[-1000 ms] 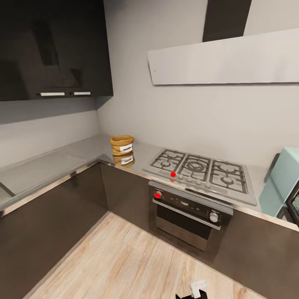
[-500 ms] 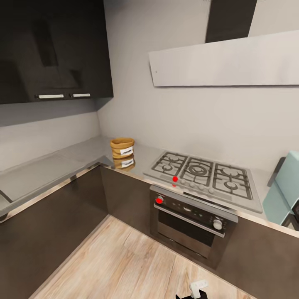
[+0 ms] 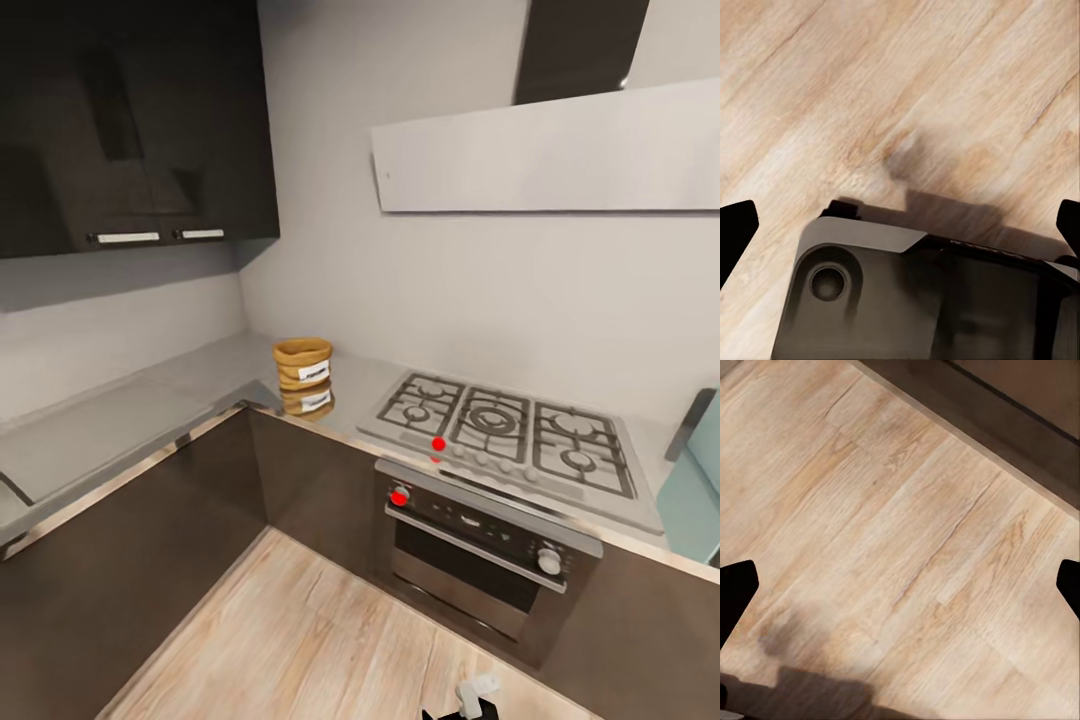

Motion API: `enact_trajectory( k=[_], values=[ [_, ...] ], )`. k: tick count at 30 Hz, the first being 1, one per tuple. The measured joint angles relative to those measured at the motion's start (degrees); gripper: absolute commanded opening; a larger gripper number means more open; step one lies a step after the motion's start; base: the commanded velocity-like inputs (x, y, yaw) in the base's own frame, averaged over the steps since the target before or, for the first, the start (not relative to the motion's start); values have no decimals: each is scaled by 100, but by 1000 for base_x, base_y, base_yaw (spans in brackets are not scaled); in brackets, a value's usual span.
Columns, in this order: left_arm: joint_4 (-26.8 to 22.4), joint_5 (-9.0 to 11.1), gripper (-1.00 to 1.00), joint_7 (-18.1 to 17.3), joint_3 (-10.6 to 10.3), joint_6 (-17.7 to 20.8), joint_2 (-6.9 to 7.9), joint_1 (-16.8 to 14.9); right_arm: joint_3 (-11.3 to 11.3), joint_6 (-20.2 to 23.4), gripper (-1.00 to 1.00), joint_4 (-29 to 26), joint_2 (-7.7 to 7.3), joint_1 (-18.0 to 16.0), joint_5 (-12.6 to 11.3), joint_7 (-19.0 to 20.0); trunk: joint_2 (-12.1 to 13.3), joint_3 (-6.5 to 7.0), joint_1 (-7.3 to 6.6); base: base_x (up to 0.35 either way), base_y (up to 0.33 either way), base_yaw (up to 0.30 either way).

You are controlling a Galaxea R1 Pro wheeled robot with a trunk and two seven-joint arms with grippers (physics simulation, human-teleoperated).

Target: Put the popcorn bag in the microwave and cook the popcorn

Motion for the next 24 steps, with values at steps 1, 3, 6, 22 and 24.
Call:
enact_trajectory(
  k=[1,3,6,22,24],
  values=[
    [0,1,100,0,-3,0,-6,0,0,0,100,0,-2,0,0,0,40,18,-22,57,18,0],
    [0,5,100,0,3,0,7,0,-1,0,100,0,-2,0,0,0,120,54,-67,179,9,0],
    [0,7,100,0,5,0,15,0,0,0,100,0,3,0,0,0,241,108,-135,311,2,0],
    [1,15,100,-1,15,0,27,9,2,6,100,16,-20,3,0,5,884,397,-487,153,74,0],
    [0,9,100,-2,10,0,27,9,5,8,100,24,-22,23,0,8,965,433,-530,201,144,0]
  ],
)
